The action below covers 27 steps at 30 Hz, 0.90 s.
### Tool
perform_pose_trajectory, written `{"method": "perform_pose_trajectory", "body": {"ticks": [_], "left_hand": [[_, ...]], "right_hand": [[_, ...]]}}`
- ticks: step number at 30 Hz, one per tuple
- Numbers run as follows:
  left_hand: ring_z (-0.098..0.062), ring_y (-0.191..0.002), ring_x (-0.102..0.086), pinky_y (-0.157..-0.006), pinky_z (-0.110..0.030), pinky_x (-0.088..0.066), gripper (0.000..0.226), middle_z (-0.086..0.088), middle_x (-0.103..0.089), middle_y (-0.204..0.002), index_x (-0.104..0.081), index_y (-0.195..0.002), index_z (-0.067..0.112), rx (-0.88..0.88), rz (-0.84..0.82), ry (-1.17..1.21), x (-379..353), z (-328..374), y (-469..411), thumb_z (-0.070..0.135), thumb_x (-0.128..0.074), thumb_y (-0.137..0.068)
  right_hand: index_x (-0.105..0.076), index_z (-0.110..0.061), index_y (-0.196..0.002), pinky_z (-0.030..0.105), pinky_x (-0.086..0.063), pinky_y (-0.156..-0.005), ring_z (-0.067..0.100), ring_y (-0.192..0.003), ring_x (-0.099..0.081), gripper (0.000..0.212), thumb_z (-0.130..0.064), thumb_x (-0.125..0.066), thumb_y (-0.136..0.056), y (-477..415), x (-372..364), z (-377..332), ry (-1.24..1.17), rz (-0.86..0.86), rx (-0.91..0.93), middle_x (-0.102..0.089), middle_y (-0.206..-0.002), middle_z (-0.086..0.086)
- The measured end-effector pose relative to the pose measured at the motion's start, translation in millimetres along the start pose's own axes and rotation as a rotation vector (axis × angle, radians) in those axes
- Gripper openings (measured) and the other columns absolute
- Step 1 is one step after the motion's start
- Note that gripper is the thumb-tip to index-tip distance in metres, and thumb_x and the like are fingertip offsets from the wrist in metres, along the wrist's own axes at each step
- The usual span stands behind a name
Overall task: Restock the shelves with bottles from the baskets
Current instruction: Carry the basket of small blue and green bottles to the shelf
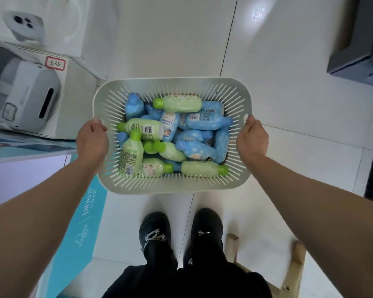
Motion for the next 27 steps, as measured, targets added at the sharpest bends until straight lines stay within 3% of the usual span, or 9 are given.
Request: {"method": "perform_pose_trajectory", "body": {"ticks": [5,7,10,14,17,21,27], "left_hand": [[-0.040,-0.088,-0.063,-0.087,-0.052,-0.052,0.033,-0.026,-0.062,-0.105,-0.051,-0.098,0.016,0.011,-0.142,-0.113,-4,-6,-1,0.043,-0.034,-0.090],[-0.041,-0.101,-0.061,-0.092,-0.050,-0.049,0.038,-0.025,-0.059,-0.113,-0.048,-0.111,0.009,0.034,-0.199,-0.207,0,2,8,0.040,-0.042,-0.088],[-0.042,-0.112,-0.052,-0.094,-0.044,-0.043,0.041,-0.026,-0.051,-0.125,-0.045,-0.125,-0.003,-0.064,-0.220,-0.435,16,21,31,0.024,-0.050,-0.095],[-0.042,-0.116,-0.048,-0.097,-0.043,-0.040,0.046,-0.029,-0.046,-0.127,-0.044,-0.132,-0.002,-0.214,-0.275,-0.568,35,38,65,0.018,-0.055,-0.092],[-0.039,-0.114,-0.052,-0.095,-0.043,-0.043,0.043,-0.024,-0.054,-0.122,-0.049,-0.129,0.002,-0.325,-0.319,-0.605,52,55,95,0.019,-0.057,-0.091],[-0.035,-0.101,-0.058,-0.082,-0.042,-0.049,0.024,-0.015,-0.061,-0.107,-0.057,-0.111,0.008,-0.432,-0.311,-0.640,89,87,145,0.020,-0.054,-0.090],[-0.031,-0.101,-0.054,-0.076,-0.039,-0.048,0.029,-0.012,-0.057,-0.107,-0.057,-0.118,0.011,-0.593,-0.200,-0.705,160,149,230,0.026,-0.050,-0.094]], "right_hand": [[-0.049,-0.002,-0.119,0.036,-0.038,-0.088,0.036,-0.111,-0.053,0.047,-0.036,-0.019,-0.103,4,-7,2,0.064,-0.103,-0.049,-0.057,-0.119,0.021],[-0.044,-0.001,-0.122,0.037,-0.038,-0.091,0.037,-0.114,-0.051,0.041,-0.031,-0.023,-0.103,7,-3,-2,0.130,-0.178,-0.072,-0.054,-0.124,0.022],[-0.040,-0.001,-0.127,0.039,-0.037,-0.096,0.037,-0.120,-0.047,0.036,-0.025,-0.032,-0.101,21,10,-9,0.282,-0.257,-0.058,-0.047,-0.129,0.022],[-0.039,-0.008,-0.131,0.039,-0.038,-0.097,0.034,-0.122,-0.044,0.036,-0.024,-0.034,-0.099,52,35,-27,0.446,-0.315,0.043,-0.043,-0.130,0.018],[-0.041,-0.014,-0.133,0.040,-0.041,-0.094,0.030,-0.120,-0.047,0.038,-0.029,-0.038,-0.097,84,55,-47,0.516,-0.361,0.134,-0.047,-0.129,0.012],[-0.045,-0.016,-0.128,0.037,-0.044,-0.089,0.029,-0.115,-0.052,0.038,-0.034,-0.043,-0.094,129,87,-76,0.525,-0.386,0.235,-0.054,-0.125,0.008],[-0.051,-0.017,-0.120,0.034,-0.043,-0.082,0.026,-0.111,-0.052,0.032,-0.037,-0.044,-0.095,204,150,-134,0.529,-0.362,0.471,-0.055,-0.121,0.007]]}}
Point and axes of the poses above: each hand's wrist, its own y-axis away from the middle knuckle, its own x-axis out of the back of the hand, z = x × y, the point moved 6 cm from there along -y, towards the middle knuckle
